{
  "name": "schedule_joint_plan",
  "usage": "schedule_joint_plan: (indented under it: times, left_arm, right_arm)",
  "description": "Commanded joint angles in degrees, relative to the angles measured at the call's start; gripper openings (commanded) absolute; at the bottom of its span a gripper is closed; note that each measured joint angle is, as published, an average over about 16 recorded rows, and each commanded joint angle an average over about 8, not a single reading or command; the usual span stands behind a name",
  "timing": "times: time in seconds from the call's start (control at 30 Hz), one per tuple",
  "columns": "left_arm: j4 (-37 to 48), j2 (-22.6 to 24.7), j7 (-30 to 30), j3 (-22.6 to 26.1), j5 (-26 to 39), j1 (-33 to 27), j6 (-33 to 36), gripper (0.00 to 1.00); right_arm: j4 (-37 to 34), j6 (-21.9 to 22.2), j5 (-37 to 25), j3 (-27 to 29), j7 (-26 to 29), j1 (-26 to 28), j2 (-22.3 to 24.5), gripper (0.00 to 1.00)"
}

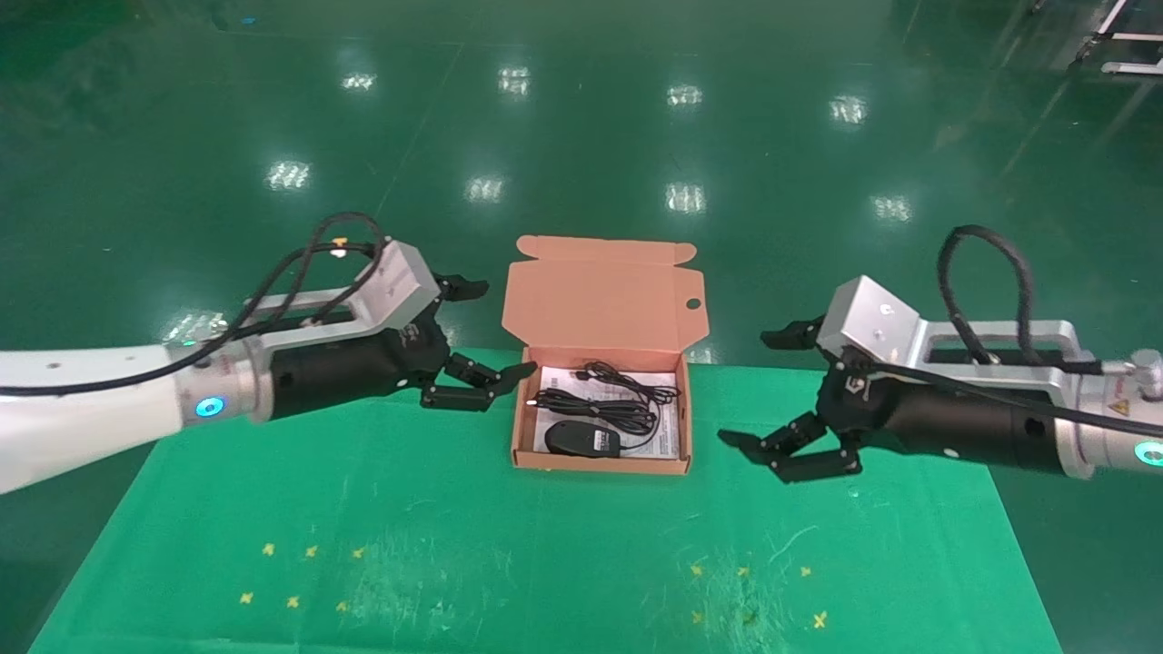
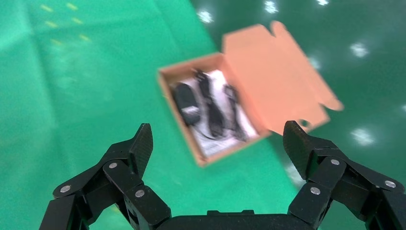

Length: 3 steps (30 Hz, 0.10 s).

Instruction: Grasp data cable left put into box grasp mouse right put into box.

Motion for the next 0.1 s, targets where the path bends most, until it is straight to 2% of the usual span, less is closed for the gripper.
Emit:
schedule_joint_plan:
  times: [0.03, 0.1]
  left_arm:
    - [-2.05, -2.04, -0.75, -1.96, -2.88, 1.68, 3.23, 1.00]
    - [-2.60, -2.59, -0.95, -2.49, -3.66, 2.13, 4.10, 1.00]
  right_arm:
    - [-0.11, -2.56, 3.26, 2.58, -1.26, -2.07, 0.05, 1.00]
    - [-0.14, -3.25, 4.14, 3.27, -1.59, -2.63, 0.07, 1.00]
